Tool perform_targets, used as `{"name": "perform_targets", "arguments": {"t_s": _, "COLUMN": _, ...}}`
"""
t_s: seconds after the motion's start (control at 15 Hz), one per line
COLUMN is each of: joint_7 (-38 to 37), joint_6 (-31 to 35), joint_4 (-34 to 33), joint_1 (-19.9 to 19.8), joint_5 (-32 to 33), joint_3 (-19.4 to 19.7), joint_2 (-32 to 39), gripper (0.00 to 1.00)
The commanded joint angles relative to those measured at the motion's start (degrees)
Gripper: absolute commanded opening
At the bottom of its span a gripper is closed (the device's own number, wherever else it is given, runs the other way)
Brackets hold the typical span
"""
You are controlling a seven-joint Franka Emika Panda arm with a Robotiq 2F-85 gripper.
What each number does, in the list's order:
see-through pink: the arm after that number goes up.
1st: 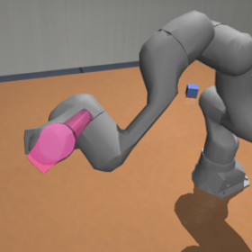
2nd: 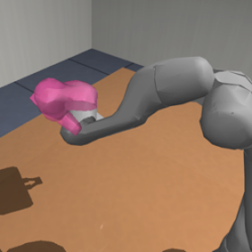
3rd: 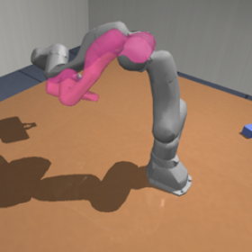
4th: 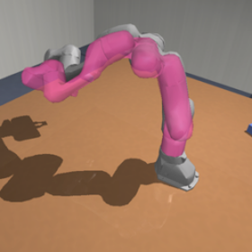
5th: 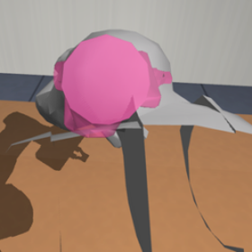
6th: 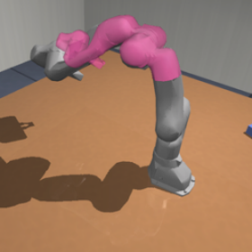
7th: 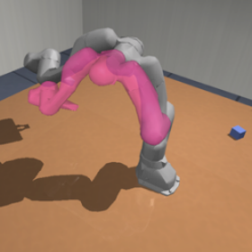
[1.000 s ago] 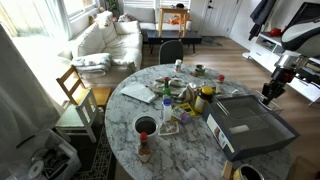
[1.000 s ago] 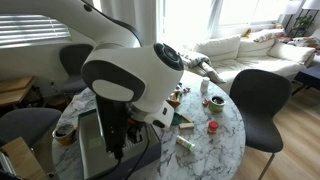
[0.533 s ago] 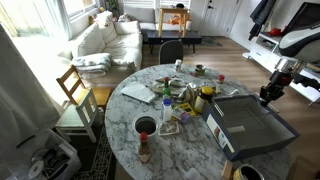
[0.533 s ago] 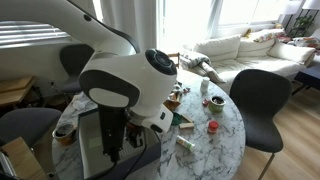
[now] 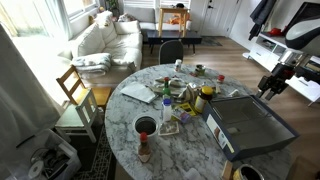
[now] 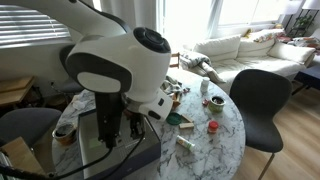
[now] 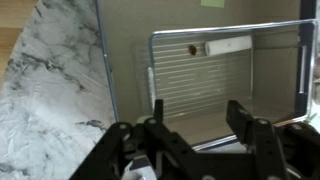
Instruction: Move the shoe box to the right then put the container and cup inside
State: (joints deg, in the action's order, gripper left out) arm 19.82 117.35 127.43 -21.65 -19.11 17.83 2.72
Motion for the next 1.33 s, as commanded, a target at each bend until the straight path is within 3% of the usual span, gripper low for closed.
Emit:
{"name": "perform_targets", "arguments": {"t_s": 0.0, "joint_7": -1.1, "joint_6": -4.0, "joint_4": 2.6, "joint_1": 1.6, "joint_5": -2.8, "joint_3": -0.2, "joint_2": -10.0, "gripper": 0.98}}
{"name": "perform_targets", "arguments": {"t_s": 0.2, "joint_7": 1.3, "joint_6": -6.2, "joint_4": 3.8, "joint_1": 5.6, "joint_5": -5.7, "joint_3": -2.1, "joint_2": -16.5, "gripper": 1.00}}
{"name": "perform_targets", "arguments": {"t_s": 0.53, "joint_7": 5.9, "joint_6": -3.4, "joint_4": 4.8, "joint_1": 14.1, "joint_5": -10.8, "joint_3": -5.8, "joint_2": -20.4, "gripper": 1.00}}
{"name": "perform_targets", "arguments": {"t_s": 0.6, "joint_7": 2.7, "joint_6": -5.8, "joint_4": 2.3, "joint_1": 12.8, "joint_5": -8.1, "joint_3": -4.8, "joint_2": -18.9, "gripper": 1.00}}
{"name": "perform_targets", "arguments": {"t_s": 0.73, "joint_7": 3.0, "joint_6": -4.8, "joint_4": 2.7, "joint_1": 14.8, "joint_5": -9.0, "joint_3": -5.8, "joint_2": -19.4, "gripper": 1.00}}
{"name": "perform_targets", "arguments": {"t_s": 1.07, "joint_7": 4.3, "joint_6": -4.4, "joint_4": 3.2, "joint_1": 14.9, "joint_5": -9.2, "joint_3": -5.4, "joint_2": -19.4, "gripper": 1.00}}
{"name": "perform_targets", "arguments": {"t_s": 1.27, "joint_7": 10.1, "joint_6": -5.1, "joint_4": 0.3, "joint_1": 18.2, "joint_5": -9.3, "joint_3": -7.0, "joint_2": -16.2, "gripper": 1.00}}
